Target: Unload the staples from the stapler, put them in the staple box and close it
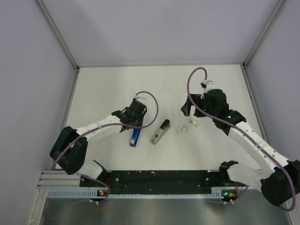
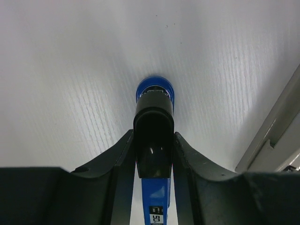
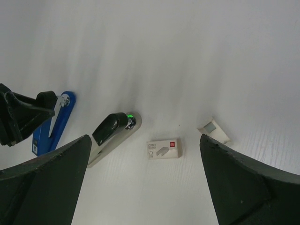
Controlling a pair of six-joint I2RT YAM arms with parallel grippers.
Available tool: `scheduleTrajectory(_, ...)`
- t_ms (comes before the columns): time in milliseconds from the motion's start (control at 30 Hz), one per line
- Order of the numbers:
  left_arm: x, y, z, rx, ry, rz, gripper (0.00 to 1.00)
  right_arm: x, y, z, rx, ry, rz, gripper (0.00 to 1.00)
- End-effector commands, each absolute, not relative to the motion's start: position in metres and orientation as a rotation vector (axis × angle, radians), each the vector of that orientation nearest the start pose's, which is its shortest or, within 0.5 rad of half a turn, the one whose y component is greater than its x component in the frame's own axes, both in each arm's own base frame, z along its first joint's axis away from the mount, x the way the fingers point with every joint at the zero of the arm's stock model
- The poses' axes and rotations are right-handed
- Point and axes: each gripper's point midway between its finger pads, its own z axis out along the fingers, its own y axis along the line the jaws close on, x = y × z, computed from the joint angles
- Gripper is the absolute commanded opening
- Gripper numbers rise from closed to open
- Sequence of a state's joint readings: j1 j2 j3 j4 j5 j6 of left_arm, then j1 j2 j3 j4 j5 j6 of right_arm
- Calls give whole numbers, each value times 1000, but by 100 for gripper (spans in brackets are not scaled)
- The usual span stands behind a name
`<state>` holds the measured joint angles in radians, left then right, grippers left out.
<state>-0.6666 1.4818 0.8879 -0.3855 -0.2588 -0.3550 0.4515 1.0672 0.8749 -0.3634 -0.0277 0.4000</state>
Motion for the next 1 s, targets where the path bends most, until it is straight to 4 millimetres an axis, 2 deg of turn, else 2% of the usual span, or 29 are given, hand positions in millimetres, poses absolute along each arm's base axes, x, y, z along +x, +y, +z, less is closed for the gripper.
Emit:
scheduleTrajectory(0,295,-196,128,321,2335,-187,0,290,183,211,-172,2124,618,99)
scheduleTrajectory(167,281,-211,179,412,2227,-365,0,283,201,216,-257,2124,729,99)
scheduleTrajectory(367,261,-229,215,533,2127,-554,0,267,225,239,-343,2072,932,99)
scheduleTrajectory(633,235,-266,241,747,1974,-830,0,247,257,260,-407,2006,1243,95)
scheduleTrajectory(867,218,-282,263,847,1813,-978,0,243,270,256,-398,2019,1373,91)
scheduleTrajectory(967,214,-284,269,862,1769,-991,0,241,273,256,-403,2020,1415,83)
